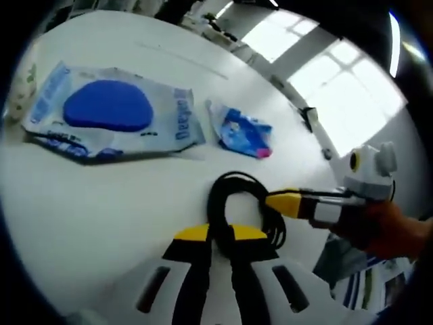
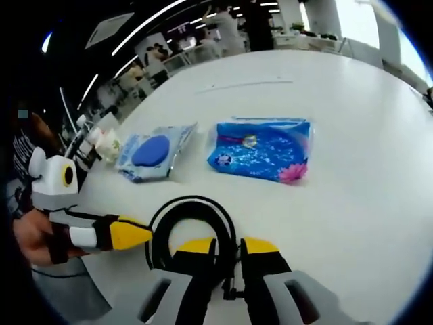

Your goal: Arrange the tabletop items into an orderly group along one side of the table until the central work area is clear of visible clutter.

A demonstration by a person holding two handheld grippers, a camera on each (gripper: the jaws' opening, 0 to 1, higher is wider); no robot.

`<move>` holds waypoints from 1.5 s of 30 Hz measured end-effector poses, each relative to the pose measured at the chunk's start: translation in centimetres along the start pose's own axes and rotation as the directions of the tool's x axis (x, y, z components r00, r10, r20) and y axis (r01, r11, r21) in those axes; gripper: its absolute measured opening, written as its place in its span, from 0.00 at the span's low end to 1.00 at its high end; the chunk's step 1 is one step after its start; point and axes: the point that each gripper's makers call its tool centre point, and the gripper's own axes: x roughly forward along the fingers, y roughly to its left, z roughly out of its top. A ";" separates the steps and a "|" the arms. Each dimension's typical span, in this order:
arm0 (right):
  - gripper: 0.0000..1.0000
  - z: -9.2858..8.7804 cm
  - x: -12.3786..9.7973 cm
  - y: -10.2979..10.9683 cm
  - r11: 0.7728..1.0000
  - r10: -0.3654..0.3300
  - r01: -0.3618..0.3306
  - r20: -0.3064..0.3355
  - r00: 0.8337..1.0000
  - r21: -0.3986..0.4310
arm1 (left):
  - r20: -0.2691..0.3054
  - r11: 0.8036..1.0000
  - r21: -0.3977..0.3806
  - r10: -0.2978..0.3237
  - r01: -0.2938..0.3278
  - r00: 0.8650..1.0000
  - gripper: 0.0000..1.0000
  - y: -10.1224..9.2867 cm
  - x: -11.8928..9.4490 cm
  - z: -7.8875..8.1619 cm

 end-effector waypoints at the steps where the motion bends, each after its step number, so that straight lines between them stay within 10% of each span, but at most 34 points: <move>1: 0.09 -0.2 0.0 0.3 1.000 0.007 -0.007 -0.004 1.000 0.003 | -0.005 1.000 -0.001 0.001 -0.001 1.000 0.03 0.0 0.1 -0.1; 45: 0.13 1.0 0.7 1.9 0.996 0.078 -0.079 0.012 0.997 0.043 | 0.017 1.000 0.001 0.019 -0.019 1.000 0.11 2.0 -1.4 0.5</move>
